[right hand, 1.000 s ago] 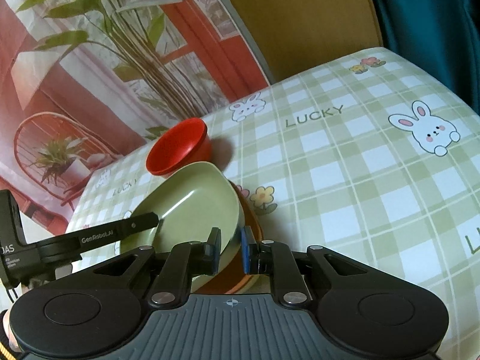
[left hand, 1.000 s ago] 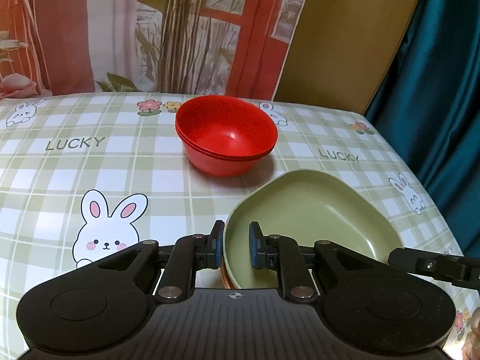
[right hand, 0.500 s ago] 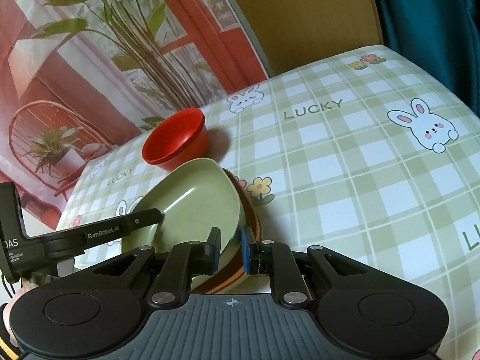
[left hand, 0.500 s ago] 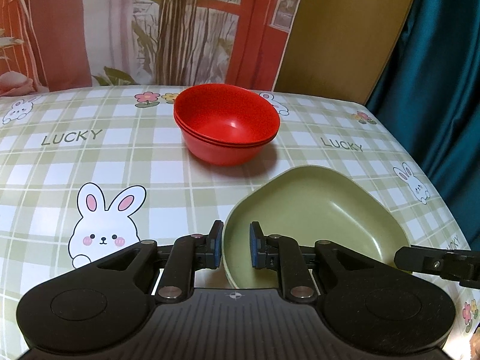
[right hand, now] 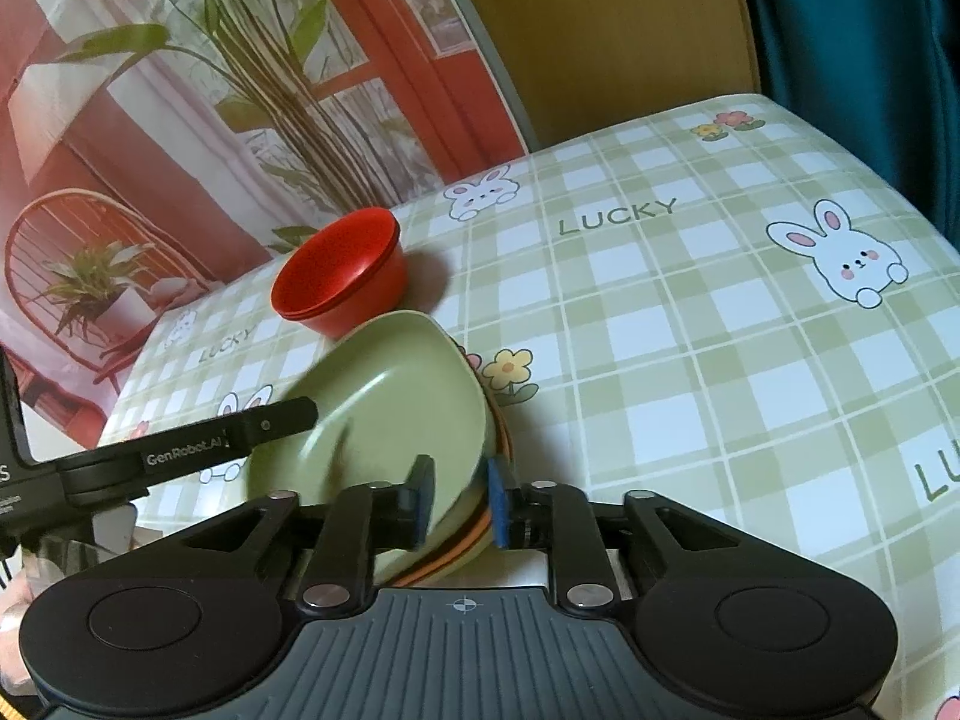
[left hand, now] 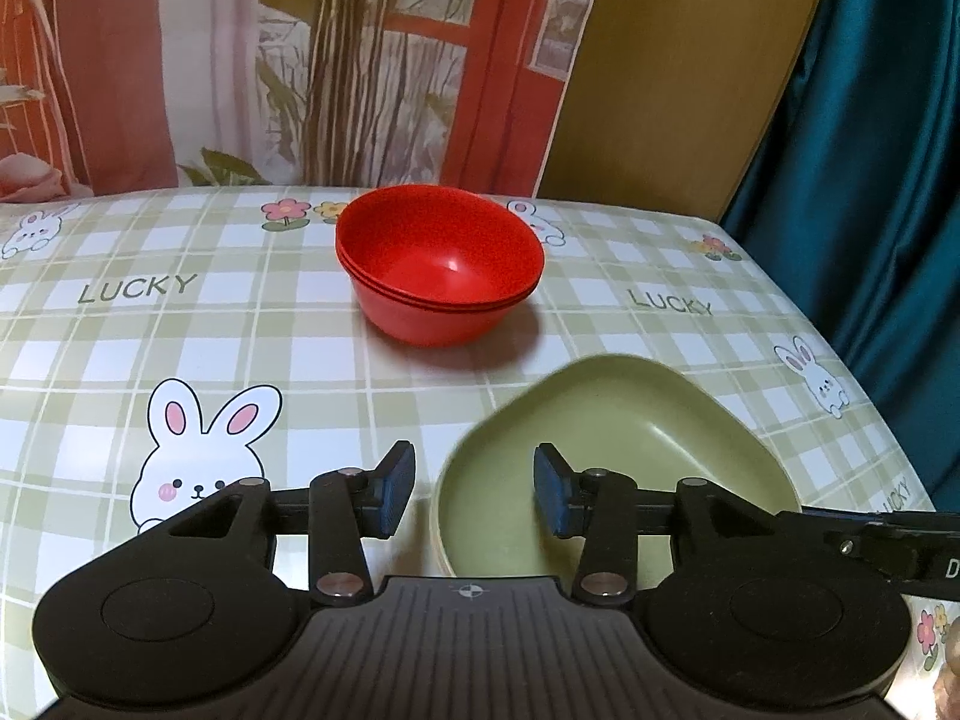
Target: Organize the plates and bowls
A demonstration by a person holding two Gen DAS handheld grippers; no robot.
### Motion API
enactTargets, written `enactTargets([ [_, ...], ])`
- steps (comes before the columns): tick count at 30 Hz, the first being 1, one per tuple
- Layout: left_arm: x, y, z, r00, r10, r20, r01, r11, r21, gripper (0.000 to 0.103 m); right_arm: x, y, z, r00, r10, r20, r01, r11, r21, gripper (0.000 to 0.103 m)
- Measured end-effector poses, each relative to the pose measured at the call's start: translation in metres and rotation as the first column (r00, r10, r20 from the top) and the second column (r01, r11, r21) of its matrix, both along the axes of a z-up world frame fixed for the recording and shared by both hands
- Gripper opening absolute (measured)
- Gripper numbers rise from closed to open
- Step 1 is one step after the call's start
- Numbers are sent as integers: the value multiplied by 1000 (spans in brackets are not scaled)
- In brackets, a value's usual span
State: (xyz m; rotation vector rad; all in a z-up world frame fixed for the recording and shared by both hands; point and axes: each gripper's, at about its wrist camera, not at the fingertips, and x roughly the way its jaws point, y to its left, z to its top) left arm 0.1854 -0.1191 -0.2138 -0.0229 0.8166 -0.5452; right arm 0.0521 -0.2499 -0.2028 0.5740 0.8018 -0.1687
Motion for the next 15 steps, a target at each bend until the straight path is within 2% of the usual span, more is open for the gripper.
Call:
enactTargets([
  [9, -1, 8, 6, 1000, 4, 12, -4, 1000, -3, 46, 2, 0, 8, 999, -3, 35, 5, 999, -53, 24],
  [15, -1, 13, 17, 999, 12, 39, -12, 1000, 3, 46, 8, 3, 20, 996, 36, 79, -26, 993, -119, 24],
])
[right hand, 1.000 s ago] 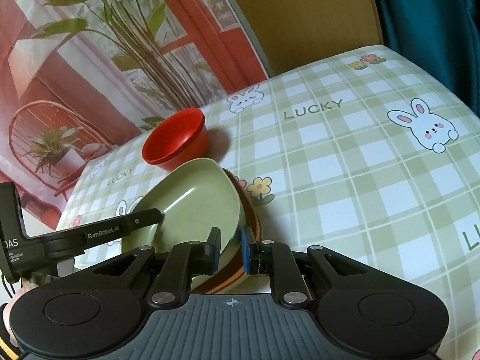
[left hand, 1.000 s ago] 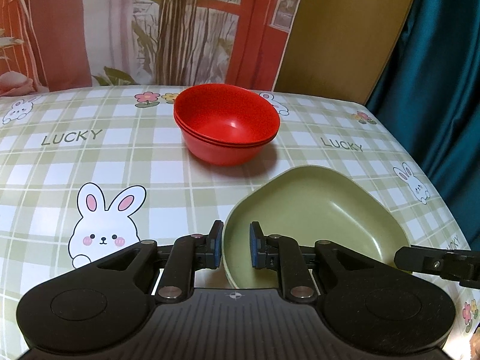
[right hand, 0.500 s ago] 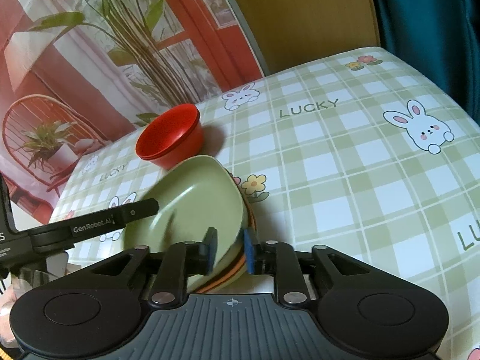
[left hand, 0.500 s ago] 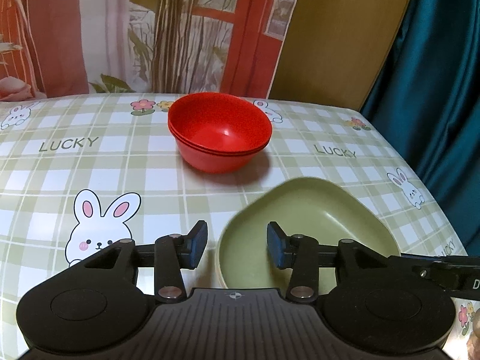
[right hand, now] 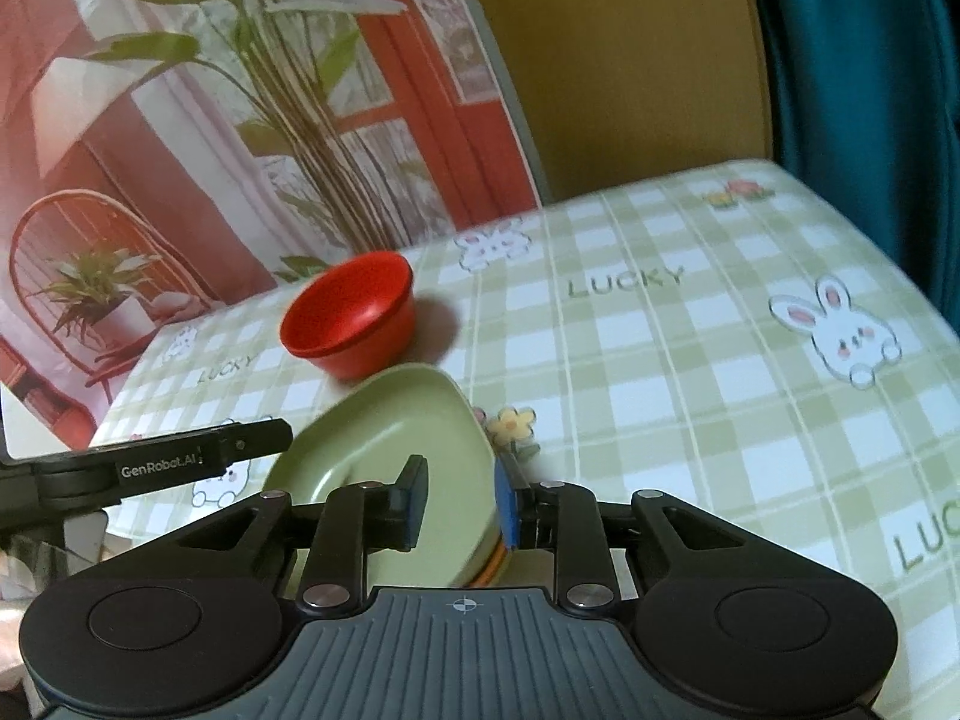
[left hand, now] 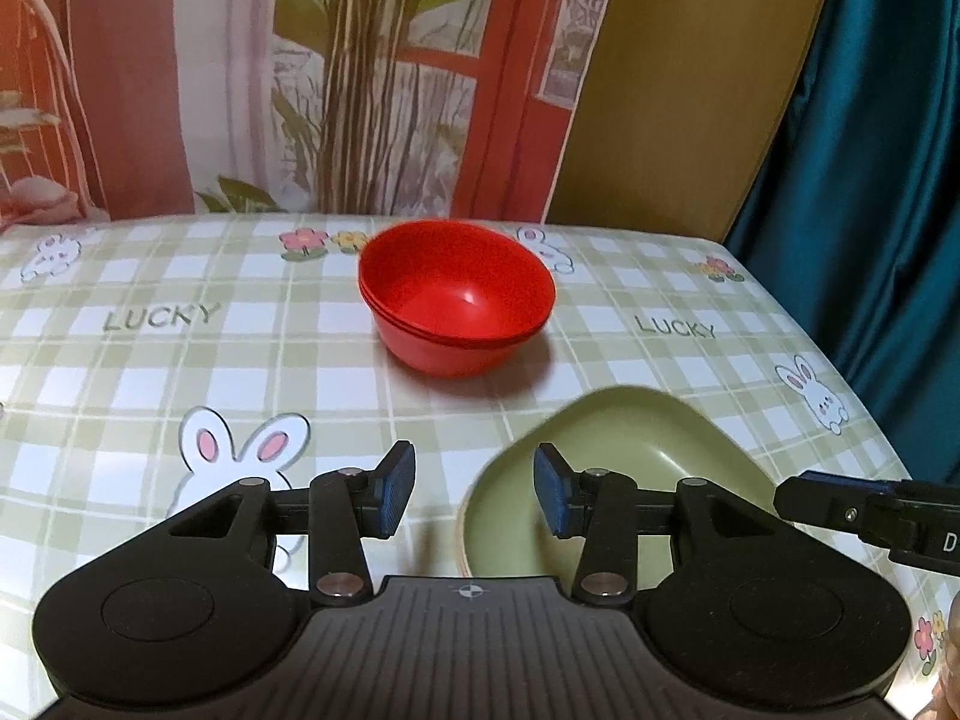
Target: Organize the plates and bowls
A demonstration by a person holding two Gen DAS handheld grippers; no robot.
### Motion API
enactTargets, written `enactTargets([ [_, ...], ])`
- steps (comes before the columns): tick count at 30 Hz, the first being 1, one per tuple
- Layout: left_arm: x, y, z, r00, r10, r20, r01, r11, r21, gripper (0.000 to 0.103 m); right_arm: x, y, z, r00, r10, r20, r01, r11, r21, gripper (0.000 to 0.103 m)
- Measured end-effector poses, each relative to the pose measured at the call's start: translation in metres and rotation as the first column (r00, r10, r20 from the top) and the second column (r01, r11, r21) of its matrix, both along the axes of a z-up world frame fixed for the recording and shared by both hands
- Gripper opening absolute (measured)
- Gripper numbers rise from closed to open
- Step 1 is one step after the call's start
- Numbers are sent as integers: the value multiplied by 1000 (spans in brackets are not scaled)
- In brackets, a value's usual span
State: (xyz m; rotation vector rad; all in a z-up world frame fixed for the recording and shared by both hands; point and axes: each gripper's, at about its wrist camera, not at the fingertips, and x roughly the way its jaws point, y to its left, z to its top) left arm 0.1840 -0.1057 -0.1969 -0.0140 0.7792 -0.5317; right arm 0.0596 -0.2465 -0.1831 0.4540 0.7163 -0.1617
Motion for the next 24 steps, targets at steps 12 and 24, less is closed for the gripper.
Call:
enactTargets([
  [12, 10, 25, 40, 997, 26, 79, -24, 999, -27, 46, 31, -1, 22, 994, 92, 61, -86, 992, -91, 29],
  [24, 23, 40, 56, 992, 52, 116, -48, 998, -35, 46, 63, -3, 40, 988, 136, 74, -123, 981, -150, 29],
])
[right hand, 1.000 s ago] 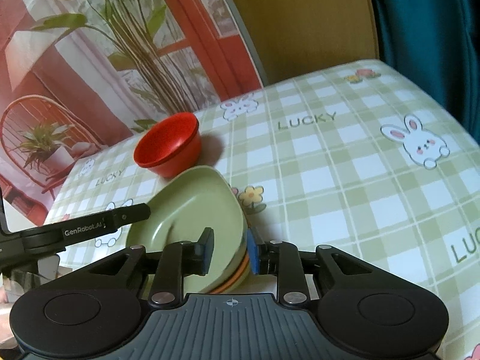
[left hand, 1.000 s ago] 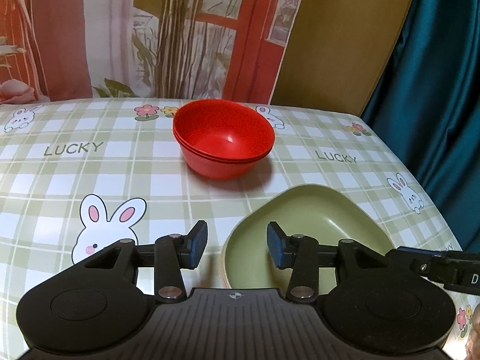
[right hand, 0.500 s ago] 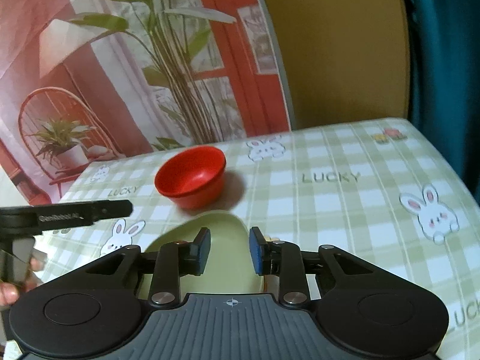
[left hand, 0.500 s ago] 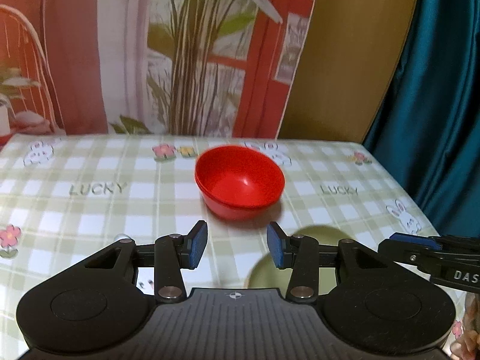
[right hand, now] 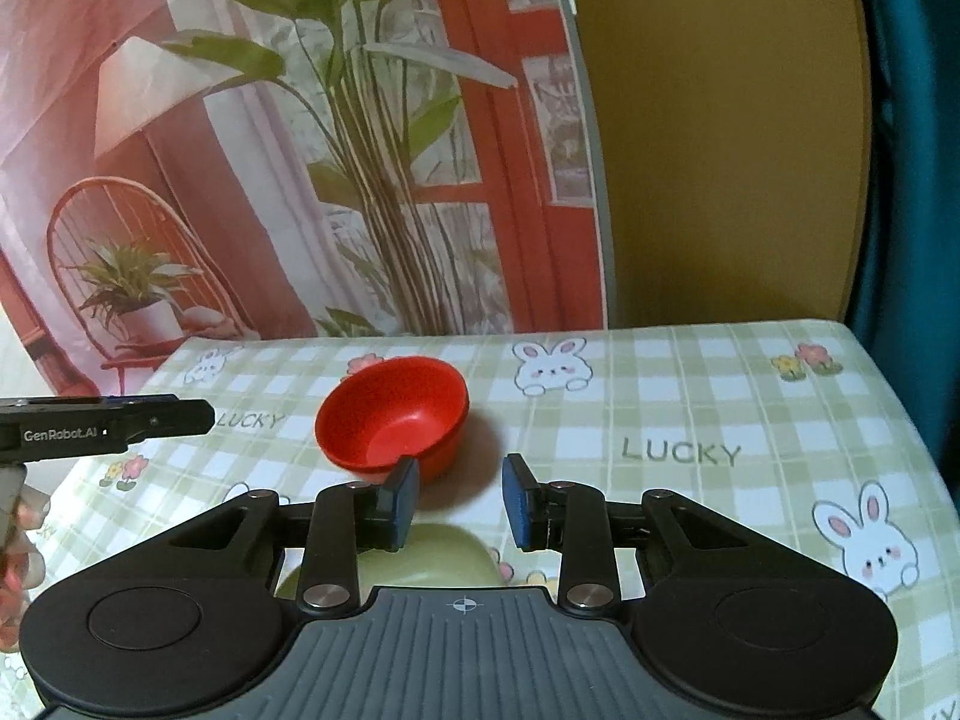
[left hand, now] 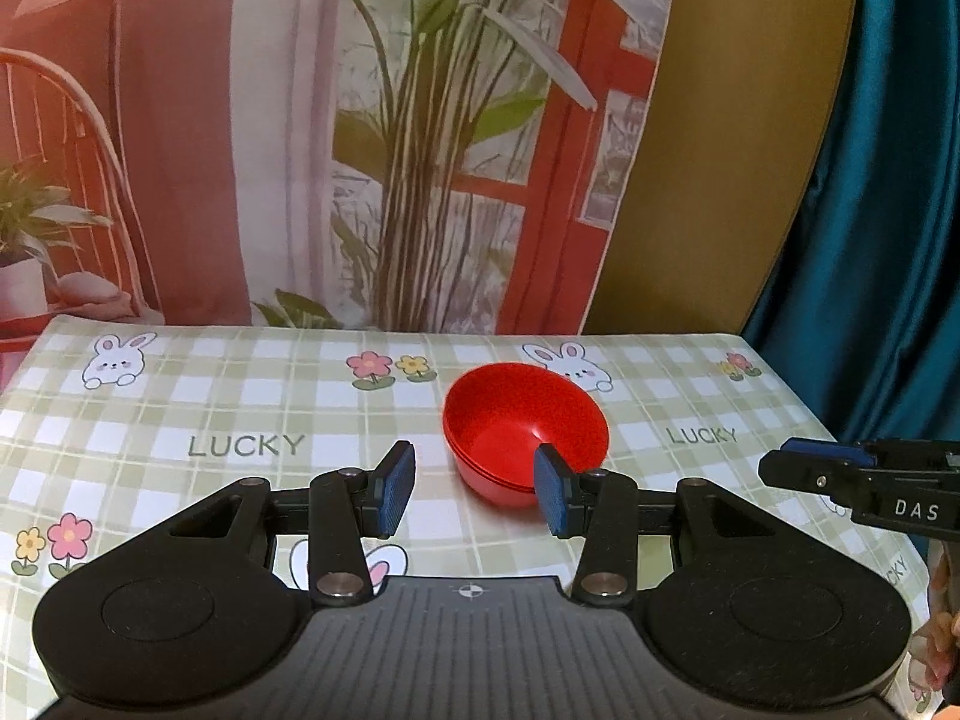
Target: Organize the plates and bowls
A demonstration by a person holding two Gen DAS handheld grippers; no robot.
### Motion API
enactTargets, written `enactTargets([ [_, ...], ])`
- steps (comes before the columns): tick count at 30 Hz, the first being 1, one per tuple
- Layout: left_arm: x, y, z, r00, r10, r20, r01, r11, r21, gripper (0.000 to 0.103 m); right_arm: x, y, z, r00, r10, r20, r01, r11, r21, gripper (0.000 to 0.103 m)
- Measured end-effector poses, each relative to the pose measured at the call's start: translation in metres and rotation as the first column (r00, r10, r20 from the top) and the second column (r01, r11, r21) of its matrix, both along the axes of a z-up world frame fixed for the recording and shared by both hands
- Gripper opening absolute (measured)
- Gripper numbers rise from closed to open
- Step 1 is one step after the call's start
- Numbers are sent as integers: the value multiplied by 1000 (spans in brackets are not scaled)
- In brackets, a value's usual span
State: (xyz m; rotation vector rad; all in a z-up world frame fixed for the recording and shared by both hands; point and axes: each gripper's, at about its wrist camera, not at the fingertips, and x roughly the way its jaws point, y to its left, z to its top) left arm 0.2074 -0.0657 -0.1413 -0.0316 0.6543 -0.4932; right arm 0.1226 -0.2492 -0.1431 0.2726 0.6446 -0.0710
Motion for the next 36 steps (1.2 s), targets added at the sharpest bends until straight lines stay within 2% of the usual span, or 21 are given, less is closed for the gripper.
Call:
enactTargets([
  [11, 12, 3, 2, 1000, 10, 7, -10, 1000, -1, 46, 23, -2, 2, 999, 32, -18, -32, 999, -7, 29],
  [21, 27, 6, 15, 997, 4, 71, -3, 1000, -9, 46, 49, -10, 2, 999, 40, -10, -39, 999, 6, 30],
  [36, 65, 2, -29, 999, 28, -41, -30, 999, -43, 46, 100, -21, -26, 995, 42, -86, -36, 998, 60, 30],
])
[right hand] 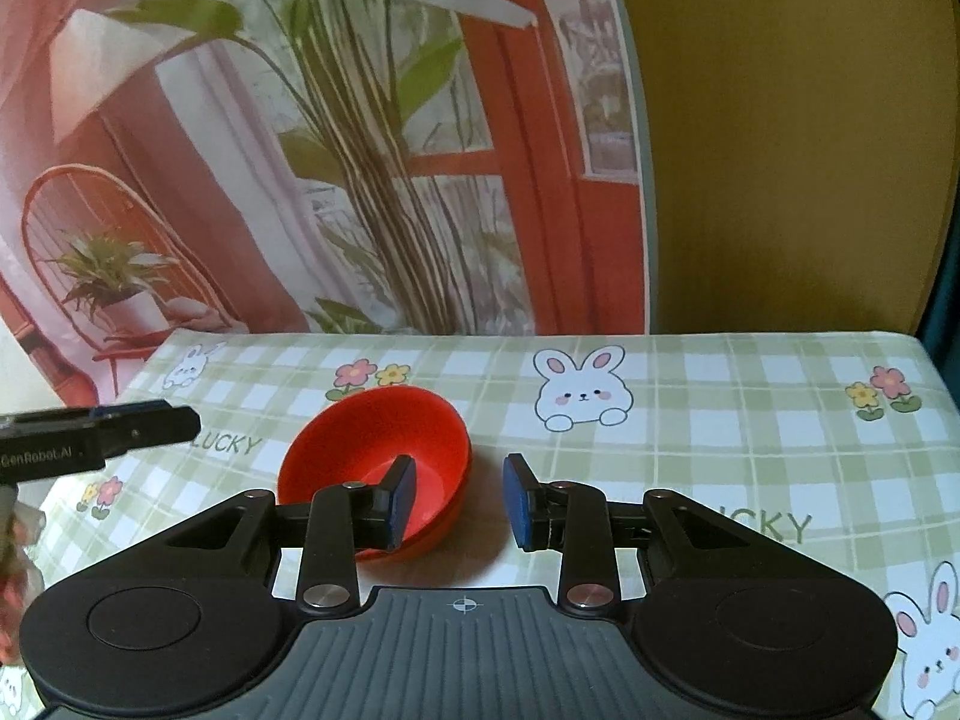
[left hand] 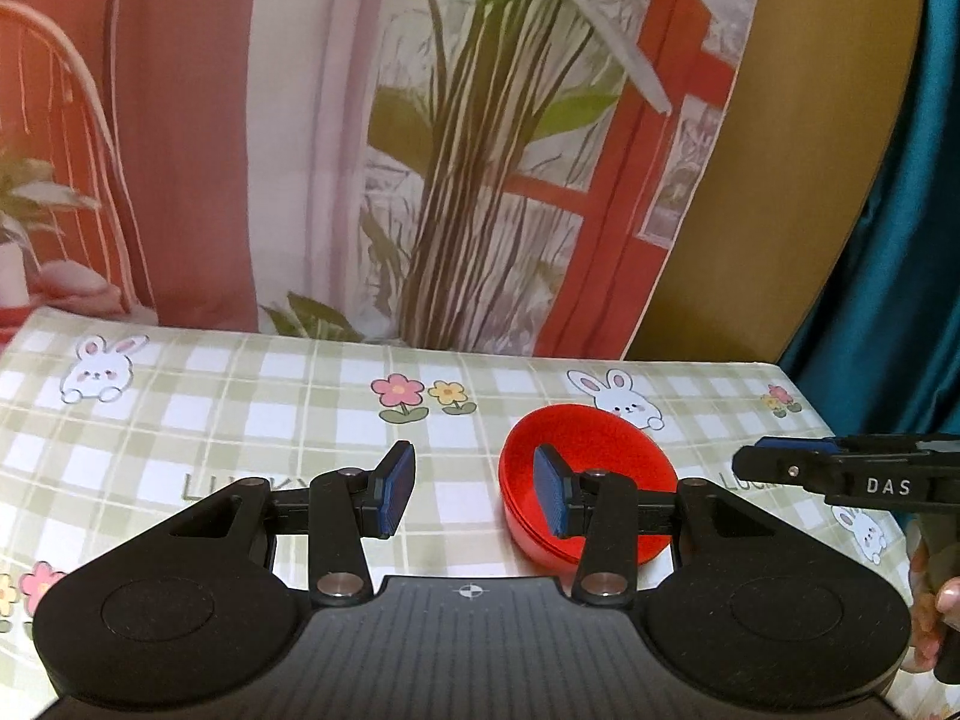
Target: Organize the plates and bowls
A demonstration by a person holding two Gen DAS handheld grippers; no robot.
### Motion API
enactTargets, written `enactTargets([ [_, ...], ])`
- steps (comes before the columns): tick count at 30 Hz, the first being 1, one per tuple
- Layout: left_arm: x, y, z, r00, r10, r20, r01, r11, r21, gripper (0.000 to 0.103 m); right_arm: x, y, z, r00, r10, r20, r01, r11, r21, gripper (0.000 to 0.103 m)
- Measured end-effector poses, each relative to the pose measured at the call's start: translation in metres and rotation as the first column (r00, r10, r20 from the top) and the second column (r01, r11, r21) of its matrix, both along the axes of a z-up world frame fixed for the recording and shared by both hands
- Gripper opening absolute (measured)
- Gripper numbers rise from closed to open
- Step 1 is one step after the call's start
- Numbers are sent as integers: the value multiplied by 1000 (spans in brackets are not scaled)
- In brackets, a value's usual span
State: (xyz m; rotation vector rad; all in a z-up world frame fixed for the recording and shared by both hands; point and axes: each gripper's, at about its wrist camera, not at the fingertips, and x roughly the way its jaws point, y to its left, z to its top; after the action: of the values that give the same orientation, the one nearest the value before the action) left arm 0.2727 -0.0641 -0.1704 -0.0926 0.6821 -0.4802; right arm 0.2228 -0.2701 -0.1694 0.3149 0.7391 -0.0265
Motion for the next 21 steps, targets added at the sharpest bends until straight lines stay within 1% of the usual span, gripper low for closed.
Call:
enactTargets([
  [4, 8, -7, -6, 1000, -9, -7, 8, 1000, -8, 46, 16, -5, -6, 1000, -8, -19, 8, 1000, 26, 30],
  [8, 19, -18, -17, 999, -25, -48, 23, 999, -38, 47, 31, -4, -13, 999, 3, -43, -1, 999, 36, 31],
  [14, 29, -33, -43, 991, -43, -125, 36, 998, -59, 47, 49, -2, -30, 995, 26, -98, -22, 999, 40, 31],
  [21, 35, -42, -58, 986, -47, -162, 37, 997, -64, 46, 59, 2, -43, 989, 47, -143, -41, 998, 47, 31],
])
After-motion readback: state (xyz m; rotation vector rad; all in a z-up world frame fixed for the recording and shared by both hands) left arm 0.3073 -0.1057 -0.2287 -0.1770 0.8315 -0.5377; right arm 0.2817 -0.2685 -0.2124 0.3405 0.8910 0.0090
